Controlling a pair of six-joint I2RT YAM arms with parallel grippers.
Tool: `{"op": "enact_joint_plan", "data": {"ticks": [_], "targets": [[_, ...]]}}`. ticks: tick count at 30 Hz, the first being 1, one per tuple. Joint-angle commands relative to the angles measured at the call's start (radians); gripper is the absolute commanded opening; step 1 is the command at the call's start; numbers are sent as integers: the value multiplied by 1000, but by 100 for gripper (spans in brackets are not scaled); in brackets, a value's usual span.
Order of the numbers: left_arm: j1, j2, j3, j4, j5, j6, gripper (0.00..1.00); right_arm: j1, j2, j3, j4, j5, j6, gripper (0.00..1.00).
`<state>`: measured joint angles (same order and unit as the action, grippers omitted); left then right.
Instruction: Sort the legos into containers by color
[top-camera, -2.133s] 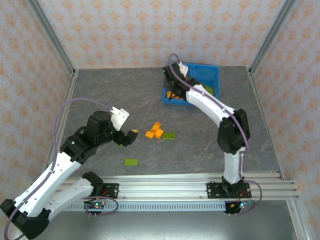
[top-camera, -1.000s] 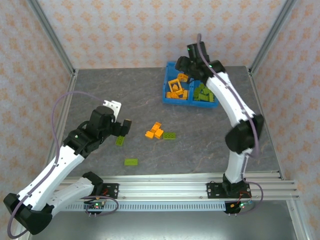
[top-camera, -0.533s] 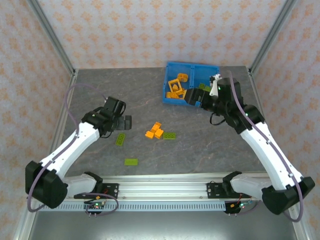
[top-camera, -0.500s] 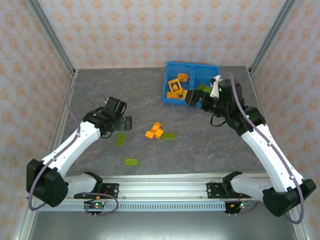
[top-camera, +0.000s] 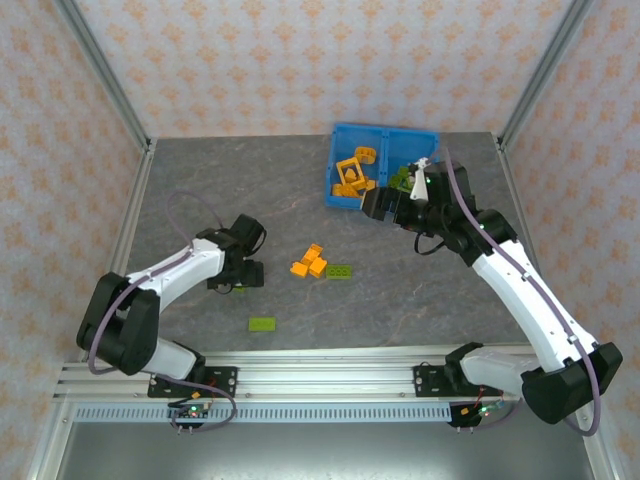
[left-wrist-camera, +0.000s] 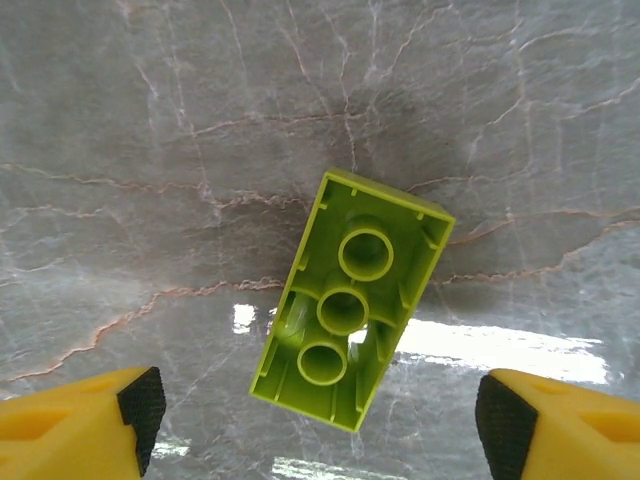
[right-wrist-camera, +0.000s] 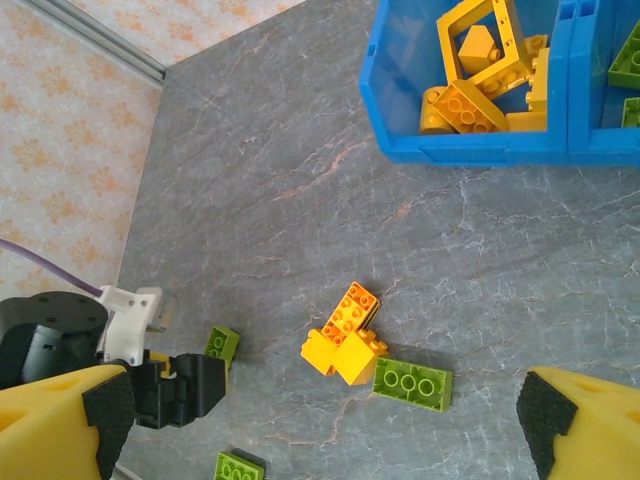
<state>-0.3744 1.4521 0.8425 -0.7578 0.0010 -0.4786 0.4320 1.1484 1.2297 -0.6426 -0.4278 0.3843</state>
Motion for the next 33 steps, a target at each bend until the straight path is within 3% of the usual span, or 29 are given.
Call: {"op": "enact_joint_plan", "data": {"ticks": [1, 11, 14, 19, 25, 29, 33], "targets": [[15, 28, -21, 71, -1, -26, 77, 3, -10, -7, -2, -6, 17, 99], [20, 86, -55, 142, 14, -44, 36, 3, -8, -4, -6, 8, 39, 99], [20, 70, -59, 138, 11, -45, 29, 3, -5, -1, -5, 9, 45, 99], [16, -43, -1, 64, 16, -49, 26, 4, -4, 7, -3, 14, 56, 99], [-56, -213, 220, -19, -13, -51, 26, 3, -6, 24, 9, 15, 75, 100], [-151, -169, 413, -1, -42, -33, 24, 5, -39, 21, 7, 59, 93, 99], [-259, -23, 619, 48, -41, 12, 23, 2, -101, 0, -3, 146, 111, 99]]}}
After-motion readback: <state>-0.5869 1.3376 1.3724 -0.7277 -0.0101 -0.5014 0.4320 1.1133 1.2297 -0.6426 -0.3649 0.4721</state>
